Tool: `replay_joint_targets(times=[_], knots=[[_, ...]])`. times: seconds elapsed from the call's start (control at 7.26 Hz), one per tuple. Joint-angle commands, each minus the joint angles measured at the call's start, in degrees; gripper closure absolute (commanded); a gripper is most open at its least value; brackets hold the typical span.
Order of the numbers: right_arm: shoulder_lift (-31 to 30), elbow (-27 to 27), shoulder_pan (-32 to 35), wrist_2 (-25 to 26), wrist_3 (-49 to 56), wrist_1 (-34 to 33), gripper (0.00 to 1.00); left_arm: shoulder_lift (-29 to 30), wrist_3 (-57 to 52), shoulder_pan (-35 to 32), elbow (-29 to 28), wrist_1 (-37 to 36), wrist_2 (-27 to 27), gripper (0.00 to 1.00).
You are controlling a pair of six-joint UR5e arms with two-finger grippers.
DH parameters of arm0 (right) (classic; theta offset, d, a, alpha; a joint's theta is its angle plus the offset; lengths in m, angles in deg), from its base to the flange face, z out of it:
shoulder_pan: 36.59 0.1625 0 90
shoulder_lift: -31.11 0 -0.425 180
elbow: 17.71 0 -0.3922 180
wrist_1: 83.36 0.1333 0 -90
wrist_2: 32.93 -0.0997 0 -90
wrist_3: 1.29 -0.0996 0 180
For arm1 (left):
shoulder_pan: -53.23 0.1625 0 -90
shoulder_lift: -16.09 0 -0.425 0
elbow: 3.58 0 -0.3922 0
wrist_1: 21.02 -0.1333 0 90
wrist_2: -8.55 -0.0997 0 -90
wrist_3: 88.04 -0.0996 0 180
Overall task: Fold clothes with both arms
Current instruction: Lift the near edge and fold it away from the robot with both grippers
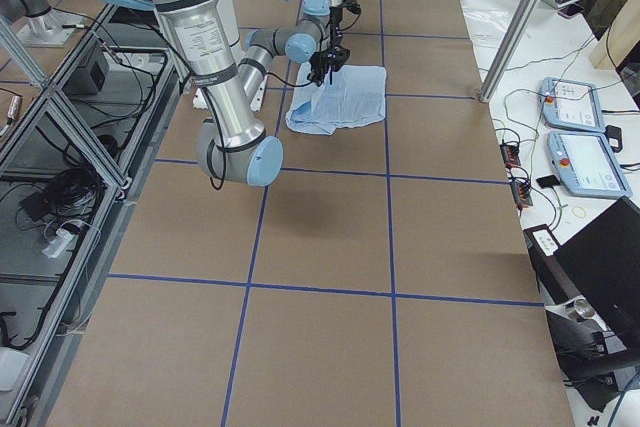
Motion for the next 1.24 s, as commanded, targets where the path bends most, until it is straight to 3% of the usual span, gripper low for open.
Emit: replay_joint_targets(times=[0.0, 0.28, 0.69, 1.1], knots=[[1.53, 2.33, 3.96, -0.16, 2.96, -0.13, 1.0, 1.97, -0.4, -2.26, -1.31, 0.27, 0.02, 1.0], [6.63, 8.65, 6.34, -0.6, 4.46, -0.04, 1.0, 3.12, -0.49, -2.88, -2.45, 0.36, 0.02, 1.0], [8.75, 17.44, 8.71, -0.95, 4.38, 8.81, 1.0, 6.64, -1.63, -5.77, -11.23, 3.68, -0.06, 1.0], [10.95, 21.68, 10.04, -1.74, 5.26, 8.83, 1.0, 7.95, -1.64, -6.75, -14.93, 6.69, -0.06, 1.0]])
